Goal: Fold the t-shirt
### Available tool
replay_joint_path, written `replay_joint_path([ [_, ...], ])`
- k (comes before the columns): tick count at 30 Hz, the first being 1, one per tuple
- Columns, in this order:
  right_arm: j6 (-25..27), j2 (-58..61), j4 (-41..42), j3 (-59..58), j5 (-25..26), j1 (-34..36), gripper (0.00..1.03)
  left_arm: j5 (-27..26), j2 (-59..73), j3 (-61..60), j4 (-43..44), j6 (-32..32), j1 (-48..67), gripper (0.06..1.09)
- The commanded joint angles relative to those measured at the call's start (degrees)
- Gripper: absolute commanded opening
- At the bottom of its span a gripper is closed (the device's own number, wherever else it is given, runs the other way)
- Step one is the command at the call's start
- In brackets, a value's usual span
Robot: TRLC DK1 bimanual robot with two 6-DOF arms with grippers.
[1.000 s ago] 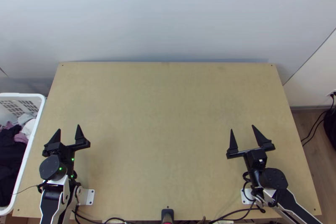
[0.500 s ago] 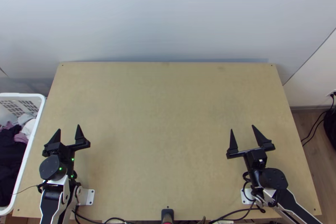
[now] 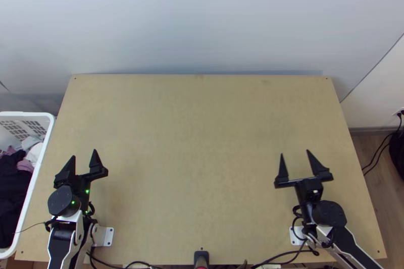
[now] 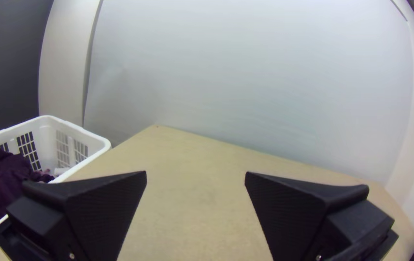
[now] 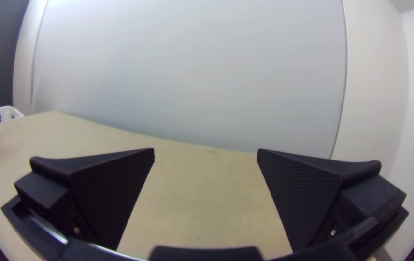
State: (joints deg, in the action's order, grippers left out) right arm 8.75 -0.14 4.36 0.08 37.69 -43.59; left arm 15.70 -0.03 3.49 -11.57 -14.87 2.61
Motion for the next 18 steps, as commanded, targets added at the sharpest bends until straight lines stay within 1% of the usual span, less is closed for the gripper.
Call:
replay_joint_path([
  [1, -12.53, -0.21, 0.74, 0.01, -0.43, 11.78, 0.99, 0.03, 0.03, 0.03, -0.12, -0.60, 0.02, 1.05],
  [2, -14.47, -0.21, 0.83, 0.10, -1.04, 14.59, 0.99, 0.03, -0.06, 0.12, -0.12, -0.60, 0.11, 1.05],
  [3, -14.99, -0.21, 0.74, 0.10, -1.04, 16.79, 0.99, 0.03, -0.06, 0.03, -0.12, -0.60, 0.02, 1.05],
  [6, -15.35, -0.12, 0.30, 0.10, -0.87, 22.32, 0.99, -0.06, -0.06, 0.03, -0.12, -0.68, 0.11, 1.05],
  [8, -14.38, -0.12, 0.74, 0.10, -0.69, 23.20, 0.99, 0.38, -0.06, 0.12, -0.20, -1.47, 0.82, 1.05],
  [10, -10.25, -0.12, 2.14, 0.10, -0.60, 23.47, 0.99, 2.14, -0.06, 0.12, -0.38, -1.21, -0.85, 1.05],
  [12, -4.53, -0.12, 4.87, 0.10, -0.69, 23.64, 0.99, 2.66, 0.03, 0.12, -0.47, -0.68, -3.49, 1.05],
  [13, -0.76, -0.21, 5.66, 0.10, -0.69, 23.20, 0.99, 4.16, 0.03, 0.12, -0.47, -0.60, -4.46, 1.05],
  [15, 8.47, -0.12, 8.74, 0.10, -0.69, 22.59, 0.99, 6.36, -0.06, 0.12, -0.38, 0.55, -4.90, 1.05],
  [16, 11.72, -0.21, 11.46, 0.10, -0.69, 21.97, 0.99, 6.80, 0.03, 0.03, 0.41, 3.71, -4.63, 1.05],
  [17, 13.48, -0.12, 14.89, 0.36, -0.60, 21.71, 0.99, 6.71, -0.06, -0.15, 2.08, 7.58, -4.28, 1.05],
  [18, 13.75, -0.21, 15.33, 1.68, -0.51, 21.71, 0.99, 6.09, -0.06, -0.06, 3.40, 10.65, -4.02, 1.05],
])
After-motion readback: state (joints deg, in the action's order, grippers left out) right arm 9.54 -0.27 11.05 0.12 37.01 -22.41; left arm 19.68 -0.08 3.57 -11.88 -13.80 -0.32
